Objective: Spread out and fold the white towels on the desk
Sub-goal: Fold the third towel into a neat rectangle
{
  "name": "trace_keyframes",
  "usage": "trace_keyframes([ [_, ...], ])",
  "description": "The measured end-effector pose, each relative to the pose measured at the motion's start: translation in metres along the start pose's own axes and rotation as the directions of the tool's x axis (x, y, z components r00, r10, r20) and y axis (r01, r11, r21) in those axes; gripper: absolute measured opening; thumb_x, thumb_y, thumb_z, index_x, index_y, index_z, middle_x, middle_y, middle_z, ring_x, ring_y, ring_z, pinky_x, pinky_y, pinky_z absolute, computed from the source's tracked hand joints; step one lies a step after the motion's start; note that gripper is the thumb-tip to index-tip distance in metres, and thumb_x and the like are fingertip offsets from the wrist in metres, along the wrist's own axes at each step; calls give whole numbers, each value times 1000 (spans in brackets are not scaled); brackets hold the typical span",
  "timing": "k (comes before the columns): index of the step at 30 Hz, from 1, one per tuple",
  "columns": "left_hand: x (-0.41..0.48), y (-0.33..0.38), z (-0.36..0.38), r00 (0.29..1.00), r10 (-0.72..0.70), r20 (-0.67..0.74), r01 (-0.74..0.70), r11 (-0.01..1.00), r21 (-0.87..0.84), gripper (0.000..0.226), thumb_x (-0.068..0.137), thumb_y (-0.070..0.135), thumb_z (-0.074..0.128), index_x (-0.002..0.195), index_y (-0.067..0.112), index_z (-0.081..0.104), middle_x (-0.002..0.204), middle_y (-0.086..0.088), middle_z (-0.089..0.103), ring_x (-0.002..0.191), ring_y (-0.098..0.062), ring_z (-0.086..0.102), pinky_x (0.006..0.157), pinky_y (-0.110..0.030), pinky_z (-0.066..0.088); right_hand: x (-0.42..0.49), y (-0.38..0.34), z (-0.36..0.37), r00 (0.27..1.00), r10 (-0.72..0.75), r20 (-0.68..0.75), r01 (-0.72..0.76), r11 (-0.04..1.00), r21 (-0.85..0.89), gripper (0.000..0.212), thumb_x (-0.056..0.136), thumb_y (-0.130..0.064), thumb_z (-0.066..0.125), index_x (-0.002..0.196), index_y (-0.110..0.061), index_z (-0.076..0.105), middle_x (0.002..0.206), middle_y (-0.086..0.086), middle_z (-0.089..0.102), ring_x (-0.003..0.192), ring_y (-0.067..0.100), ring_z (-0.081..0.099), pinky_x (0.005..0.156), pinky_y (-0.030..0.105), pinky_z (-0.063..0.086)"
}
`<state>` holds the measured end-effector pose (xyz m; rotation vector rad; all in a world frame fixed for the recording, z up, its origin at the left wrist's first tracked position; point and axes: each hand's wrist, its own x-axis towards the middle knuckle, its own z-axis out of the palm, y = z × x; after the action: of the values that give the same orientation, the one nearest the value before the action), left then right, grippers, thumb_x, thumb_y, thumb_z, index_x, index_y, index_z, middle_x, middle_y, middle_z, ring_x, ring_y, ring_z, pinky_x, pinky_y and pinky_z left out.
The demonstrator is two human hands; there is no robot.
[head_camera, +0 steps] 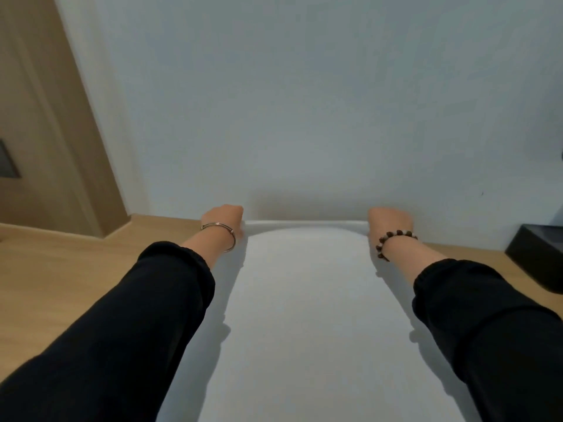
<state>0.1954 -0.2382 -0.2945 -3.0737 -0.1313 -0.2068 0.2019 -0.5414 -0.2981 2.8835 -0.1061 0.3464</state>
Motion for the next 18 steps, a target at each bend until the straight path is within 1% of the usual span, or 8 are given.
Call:
trace_keyframes([
  [2, 3, 2, -6, 970, -54, -238, 35, 996, -84, 16, 90, 10, 53, 105, 12, 51, 106, -9, 57, 95, -30, 56, 66, -34, 39, 5, 3, -9, 970, 40, -242, -27, 998, 55, 17, 88, 0, 48, 97, -11, 57, 90, 5, 61, 80, 23, 56, 69, 32, 38],
  [3, 4, 2, -10, 943, -67, -326, 32, 993, -112, 15, 89, 6, 53, 103, 10, 51, 103, -10, 56, 92, -30, 54, 64, -34, 37, 8, 6, -14, 949, 59, -309, -33, 995, 91, 18, 87, 0, 49, 100, -10, 56, 98, 7, 61, 90, 26, 57, 75, 34, 38],
  [4, 3, 2, -14, 919, -72, -387, 23, 991, -129, 16, 86, 1, 53, 100, 9, 51, 101, -10, 55, 90, -30, 53, 62, -34, 35, 8, 9, -19, 935, 87, -345, -45, 991, 127, 20, 87, 2, 48, 103, -8, 55, 102, 9, 60, 97, 29, 55, 80, 35, 37],
  [6, -4, 1, -16, 891, -62, -451, -1, 990, -138, 23, 79, -9, 53, 96, 7, 51, 96, -11, 53, 82, -29, 48, 59, -34, 32, 5, 14, -24, 917, 116, -382, -60, 986, 155, 23, 86, 3, 46, 105, -7, 54, 105, 11, 57, 100, 30, 52, 83, 36, 35],
  [9, -23, -7, -9, 860, 20, -510, -94, 988, -121, 23, 75, -15, 50, 87, 5, 51, 88, -14, 50, 72, -27, 38, 55, -35, 27, -16, 17, -23, 920, 101, -379, -58, 991, 122, 24, 84, 3, 48, 105, -8, 54, 107, 10, 55, 101, 28, 50, 84, 35, 34],
  [12, -49, -18, -3, 795, 194, -575, -278, 959, -61, 17, 74, -16, 57, 76, 1, 52, 75, -16, 48, 63, -25, 36, 49, -33, 24, -41, 23, -15, 928, 75, -366, -45, 995, 89, 23, 81, 3, 49, 100, -11, 53, 101, 6, 57, 96, 25, 51, 79, 32, 33],
  [15, -79, -26, -1, 731, 366, -576, -433, 901, 23, 21, 73, -11, 65, 66, 2, 50, 68, -15, 50, 57, -24, 39, 43, -27, 19, -68, 30, -6, 935, 29, -353, 11, 994, 110, 24, 76, 8, 49, 86, -14, 49, 89, 7, 61, 87, 28, 55, 70, 31, 27],
  [18, -102, -30, 12, 788, 454, -417, -489, 872, 24, 19, 91, 6, 50, 74, 11, 43, 79, -9, 50, 71, -30, 50, 52, -32, 26, -95, 40, 6, 961, -31, -274, 46, 998, 48, 20, 82, 3, 48, 86, -16, 46, 84, 7, 65, 77, 26, 55, 64, 28, 30],
])
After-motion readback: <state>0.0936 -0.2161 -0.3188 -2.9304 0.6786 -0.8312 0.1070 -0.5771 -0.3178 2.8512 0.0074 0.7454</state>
